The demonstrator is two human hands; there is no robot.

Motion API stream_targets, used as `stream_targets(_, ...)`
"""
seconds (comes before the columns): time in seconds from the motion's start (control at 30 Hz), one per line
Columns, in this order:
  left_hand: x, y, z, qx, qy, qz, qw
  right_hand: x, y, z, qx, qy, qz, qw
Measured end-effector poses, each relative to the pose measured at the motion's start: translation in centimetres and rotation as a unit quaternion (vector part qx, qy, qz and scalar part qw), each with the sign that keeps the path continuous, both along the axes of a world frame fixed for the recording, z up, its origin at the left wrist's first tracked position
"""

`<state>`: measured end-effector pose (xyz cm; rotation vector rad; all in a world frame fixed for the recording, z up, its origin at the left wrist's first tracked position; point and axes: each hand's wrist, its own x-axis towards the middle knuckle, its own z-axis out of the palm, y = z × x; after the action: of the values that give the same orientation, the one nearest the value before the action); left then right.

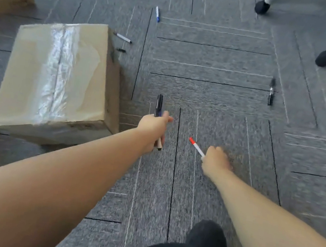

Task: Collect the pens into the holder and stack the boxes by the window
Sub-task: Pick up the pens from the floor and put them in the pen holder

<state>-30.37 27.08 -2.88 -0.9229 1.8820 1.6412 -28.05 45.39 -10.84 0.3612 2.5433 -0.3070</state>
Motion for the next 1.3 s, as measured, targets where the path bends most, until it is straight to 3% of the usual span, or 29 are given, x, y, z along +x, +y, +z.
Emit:
stream_targets(0.1,-1.3,1.5,-0.8,0.015,-0.002,0.012,1.0,-1.6,-0.1,-0.5,-0.031,0.003,-0.022,0.999)
stream_targets(0.2,-4.0,3.5,-1.5,-0.007,-0.02,0.021,1.0,-4.6,-0.6,1.3,-0.188,0.095,-0.109,0.972)
stream_targets(0.33,-7.7,7.9,-0.9,0.001,0.015,0.009,1.0,-7.8,-0.2,5.9,-0.302,0.184,-0.034,0.935)
stream_targets(0.43,-11.4,11.4,1.1,-0.028,0.036,0.022,0.999,-10.4,3.0,8.9,-0.35,0.173,-0.026,0.92)
stream_targets(0.53,-13.7,14.3,4.5,-0.023,0.016,0.062,0.998,-12.6,8.2,12.2,-0.318,0.127,-0.032,0.939)
stream_targets(0.67,-17.0,16.3,10.0,0.102,0.014,0.1,0.99,-16.1,15.4,15.4,-0.261,0.095,-0.074,0.958)
stream_targets(0.83,-21.7,18.9,14.5,0.033,0.039,0.034,0.998,-20.4,21.3,14.4,-0.169,0.083,-0.124,0.974)
stream_targets(0.97,-24.6,21.6,13.1,-0.027,0.026,-0.006,0.999,-22.1,22.9,10.6,-0.125,0.056,-0.123,0.983)
stream_targets(1.1,-27.6,24.3,7.4,0.021,0.028,-0.011,0.999,-24.9,23.5,4.7,-0.12,0.041,-0.165,0.978)
stream_targets(1.3,-30.5,26.2,1.4,-0.014,-0.025,-0.027,0.999,-25.9,23.4,-1.3,-0.122,0.017,-0.206,0.971)
